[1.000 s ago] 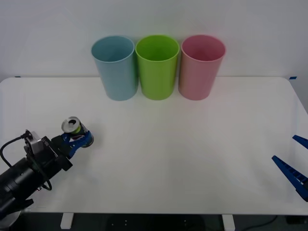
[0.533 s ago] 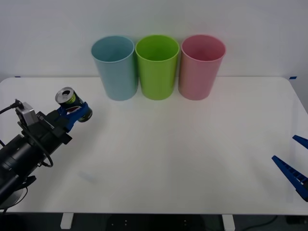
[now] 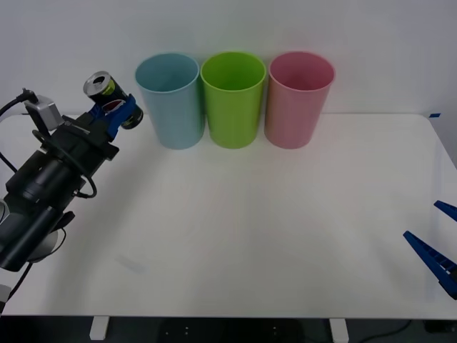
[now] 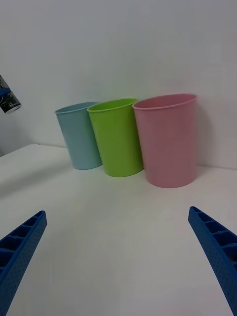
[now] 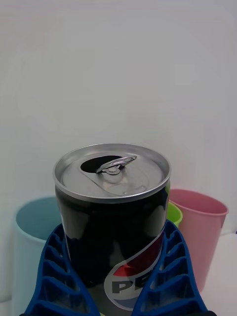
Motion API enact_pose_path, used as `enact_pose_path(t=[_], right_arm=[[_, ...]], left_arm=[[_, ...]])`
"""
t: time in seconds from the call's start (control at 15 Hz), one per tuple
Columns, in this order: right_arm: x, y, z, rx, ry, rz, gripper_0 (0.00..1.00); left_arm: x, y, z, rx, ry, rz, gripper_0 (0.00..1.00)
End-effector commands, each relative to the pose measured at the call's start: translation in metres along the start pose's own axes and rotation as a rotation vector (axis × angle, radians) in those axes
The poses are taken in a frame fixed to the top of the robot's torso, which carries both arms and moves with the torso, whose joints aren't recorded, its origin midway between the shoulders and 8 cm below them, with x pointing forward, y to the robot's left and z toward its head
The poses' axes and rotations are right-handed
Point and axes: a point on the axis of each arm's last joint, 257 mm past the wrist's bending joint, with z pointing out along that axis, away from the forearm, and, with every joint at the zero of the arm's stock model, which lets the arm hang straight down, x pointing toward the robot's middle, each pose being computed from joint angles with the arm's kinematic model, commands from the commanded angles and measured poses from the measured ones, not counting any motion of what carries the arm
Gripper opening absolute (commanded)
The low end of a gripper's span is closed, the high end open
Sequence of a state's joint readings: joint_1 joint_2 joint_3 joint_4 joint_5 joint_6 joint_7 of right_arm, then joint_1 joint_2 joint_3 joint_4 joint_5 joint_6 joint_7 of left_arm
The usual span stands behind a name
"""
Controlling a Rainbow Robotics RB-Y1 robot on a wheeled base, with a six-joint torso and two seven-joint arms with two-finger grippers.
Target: Grasp the object on the table and drop it into the matching bin: aluminum can to the light blue bin, PET bottle to the pink bin.
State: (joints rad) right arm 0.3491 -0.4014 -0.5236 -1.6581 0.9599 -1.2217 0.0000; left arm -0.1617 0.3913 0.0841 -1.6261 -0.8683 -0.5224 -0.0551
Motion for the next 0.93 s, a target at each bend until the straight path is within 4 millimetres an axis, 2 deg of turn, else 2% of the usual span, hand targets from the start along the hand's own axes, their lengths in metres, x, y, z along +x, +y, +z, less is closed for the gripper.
enact_pose_path(t=[0.07, 0.27, 0.47, 0.8, 0.93], right_arm=[[0.0, 0.0, 0.0, 0.0, 0.0, 0.0, 1.0], [0.0, 0.0, 0.0, 0.0, 0.0, 0.0, 1.0], [0.0, 0.0, 0.0, 0.0, 0.0, 0.0, 1.0], [0.0, 0.0, 0.0, 0.0, 0.0, 0.0, 1.0], [0.0, 0.0, 0.0, 0.0, 0.0, 0.0, 1.0]], left_arm=[[-0.019, 0.015, 0.02, -0.055, -0.027, -0.043, 0.0], [-0.034, 0.026, 0.046, -0.123, -0.055, -0.067, 0.0], [-0.023, 0.031, 0.08, -0.139, -0.029, -0.037, 0.0], [-0.011, 0.051, 0.14, -0.169, 0.043, 0.048, 0.01], [-0.009, 0.056, 0.157, -0.179, 0.07, 0.085, 0.01]])
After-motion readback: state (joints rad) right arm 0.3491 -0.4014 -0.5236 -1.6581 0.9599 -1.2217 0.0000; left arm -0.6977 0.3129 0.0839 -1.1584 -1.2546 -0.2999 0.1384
